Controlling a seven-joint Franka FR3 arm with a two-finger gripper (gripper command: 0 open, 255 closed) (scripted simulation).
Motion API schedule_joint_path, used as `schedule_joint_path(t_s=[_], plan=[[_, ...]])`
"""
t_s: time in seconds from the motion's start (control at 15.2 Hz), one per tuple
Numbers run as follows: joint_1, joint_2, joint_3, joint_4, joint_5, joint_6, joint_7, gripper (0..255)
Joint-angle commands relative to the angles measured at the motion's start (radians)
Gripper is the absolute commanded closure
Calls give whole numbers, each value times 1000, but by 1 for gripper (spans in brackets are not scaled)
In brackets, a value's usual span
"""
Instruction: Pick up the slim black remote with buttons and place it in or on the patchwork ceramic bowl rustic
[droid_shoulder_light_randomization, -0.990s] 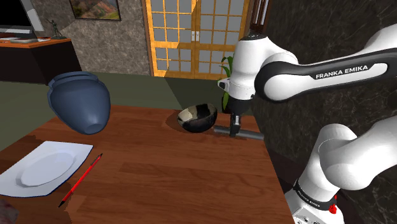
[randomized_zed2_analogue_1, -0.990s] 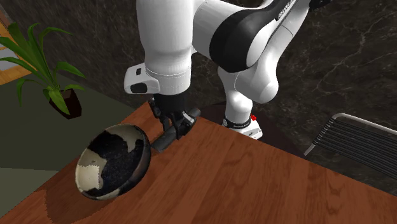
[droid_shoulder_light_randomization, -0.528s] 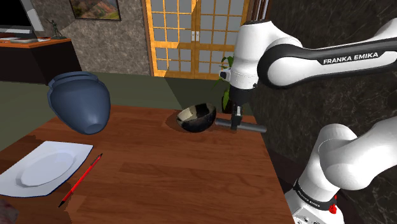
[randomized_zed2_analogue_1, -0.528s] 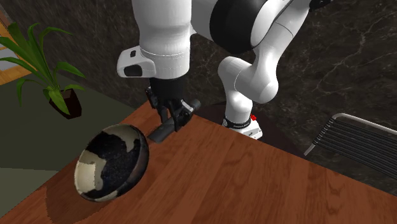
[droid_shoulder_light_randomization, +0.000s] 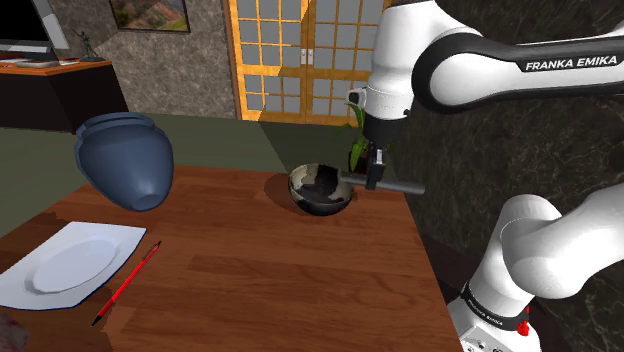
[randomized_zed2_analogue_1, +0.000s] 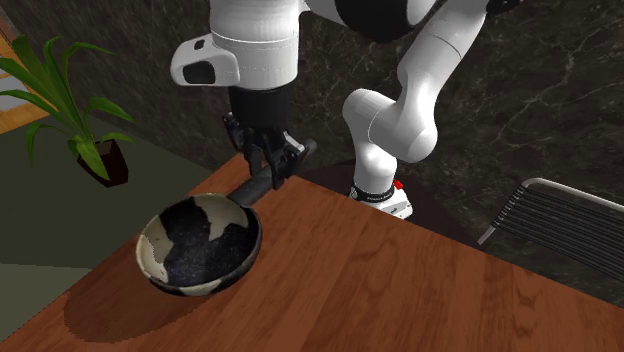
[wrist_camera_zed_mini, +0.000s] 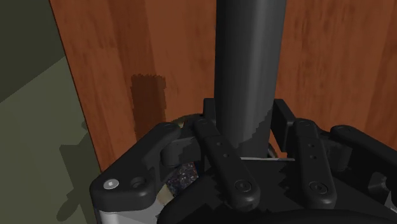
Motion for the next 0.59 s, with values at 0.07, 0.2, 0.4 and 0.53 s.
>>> schedule_joint_path(t_s=[0.07, 0.2, 0.4, 0.53], plan=[[-3, 4, -5, 45, -3, -41, -4, 255], [-4, 8, -6, 75, -5, -67, -5, 255], [-5, 16, -8, 120, -7, -105, -7, 255], [-10, 58, -4, 157, -10, -99, -4, 255]])
